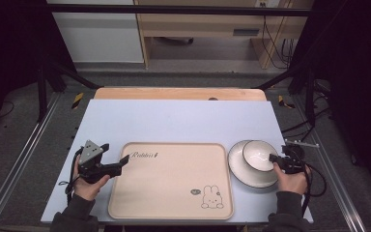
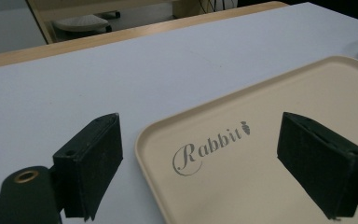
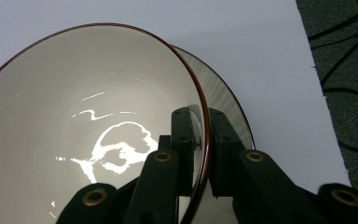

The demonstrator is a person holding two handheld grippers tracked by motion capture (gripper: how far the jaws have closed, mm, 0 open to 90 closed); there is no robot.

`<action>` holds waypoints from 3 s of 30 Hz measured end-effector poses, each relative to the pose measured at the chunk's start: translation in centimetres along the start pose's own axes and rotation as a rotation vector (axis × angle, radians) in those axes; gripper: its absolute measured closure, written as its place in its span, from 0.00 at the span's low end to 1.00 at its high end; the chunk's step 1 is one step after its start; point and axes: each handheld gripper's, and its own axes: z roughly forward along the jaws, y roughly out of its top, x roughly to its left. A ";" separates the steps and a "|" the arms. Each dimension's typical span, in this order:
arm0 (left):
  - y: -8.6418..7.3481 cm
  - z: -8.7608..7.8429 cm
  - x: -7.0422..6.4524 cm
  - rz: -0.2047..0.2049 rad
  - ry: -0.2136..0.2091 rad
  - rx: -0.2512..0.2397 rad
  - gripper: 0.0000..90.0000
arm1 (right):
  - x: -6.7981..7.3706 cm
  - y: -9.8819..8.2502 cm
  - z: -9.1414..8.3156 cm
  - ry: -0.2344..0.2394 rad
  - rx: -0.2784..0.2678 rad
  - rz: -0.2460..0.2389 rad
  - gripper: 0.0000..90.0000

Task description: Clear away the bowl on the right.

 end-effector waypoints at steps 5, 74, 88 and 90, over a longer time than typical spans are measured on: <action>0.0 0.0 0.0 -0.001 0.000 0.001 0.15 | 0.2 0.0 0.0 -0.011 -0.002 -0.008 0.92; 0.4 -0.5 0.0 -0.002 0.000 -0.019 0.15 | 3.7 0.8 -4.2 0.005 -0.116 -0.137 0.90; 0.4 -0.5 -0.3 0.008 -0.002 -0.020 0.15 | 4.2 1.0 -5.2 0.011 -0.151 -0.163 0.90; 0.4 -0.6 -0.3 0.009 -0.003 -0.021 0.15 | 4.5 1.0 -5.4 0.019 -0.156 -0.165 0.90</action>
